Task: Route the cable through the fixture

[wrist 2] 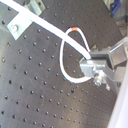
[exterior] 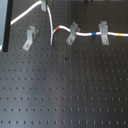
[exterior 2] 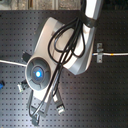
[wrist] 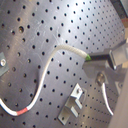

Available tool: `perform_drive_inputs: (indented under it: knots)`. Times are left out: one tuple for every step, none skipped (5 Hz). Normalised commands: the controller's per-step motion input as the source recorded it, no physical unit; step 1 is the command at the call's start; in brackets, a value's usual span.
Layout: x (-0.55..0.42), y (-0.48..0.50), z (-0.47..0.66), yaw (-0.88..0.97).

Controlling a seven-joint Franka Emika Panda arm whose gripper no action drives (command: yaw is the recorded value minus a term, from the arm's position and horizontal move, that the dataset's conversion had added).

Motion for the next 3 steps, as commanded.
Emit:
perform_drive_inputs:
  knots:
    - [-0.456,0.063,0.40,-0.09]
    - [-0.544,0.086,0.38,-0.16]
    - [-0.522,0.089,0.39,-0.30]
